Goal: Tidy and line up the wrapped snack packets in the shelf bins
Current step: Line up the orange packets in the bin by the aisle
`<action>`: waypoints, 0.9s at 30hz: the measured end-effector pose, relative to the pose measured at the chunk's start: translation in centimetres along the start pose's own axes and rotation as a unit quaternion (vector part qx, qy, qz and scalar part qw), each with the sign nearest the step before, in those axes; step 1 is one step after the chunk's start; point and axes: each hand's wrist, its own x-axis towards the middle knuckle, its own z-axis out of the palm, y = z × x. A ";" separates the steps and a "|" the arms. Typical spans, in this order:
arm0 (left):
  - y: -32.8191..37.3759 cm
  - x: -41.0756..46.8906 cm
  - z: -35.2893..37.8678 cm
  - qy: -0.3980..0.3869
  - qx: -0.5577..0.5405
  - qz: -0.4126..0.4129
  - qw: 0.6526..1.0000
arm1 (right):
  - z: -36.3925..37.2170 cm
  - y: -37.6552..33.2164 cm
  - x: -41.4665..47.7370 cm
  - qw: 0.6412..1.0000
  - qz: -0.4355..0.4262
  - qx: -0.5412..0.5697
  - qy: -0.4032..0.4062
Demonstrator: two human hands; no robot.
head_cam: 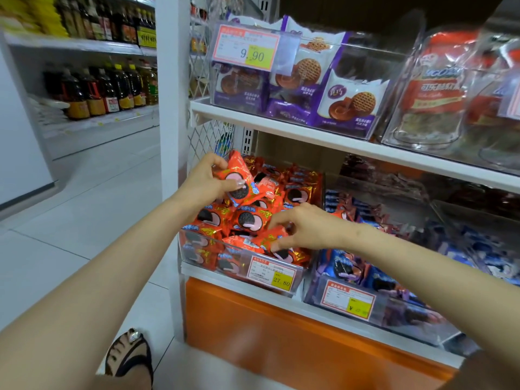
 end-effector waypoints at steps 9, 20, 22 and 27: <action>-0.2 -1.3 -1.2 -0.017 0.039 0.027 0.999 | -1.3 -0.2 0.4 0.997 0.041 -0.016 -0.070; 0.0 -2.0 -1.5 -0.027 0.078 0.037 0.996 | 1.6 -0.8 0.0 0.995 0.056 -0.072 0.033; -0.1 -2.0 -1.6 -0.030 0.089 0.036 0.995 | 1.3 -0.6 -0.2 0.997 0.063 -0.035 0.031; 0.0 -2.1 -1.6 -0.045 0.085 0.036 0.995 | 0.8 0.0 -0.6 0.997 0.074 -0.036 0.008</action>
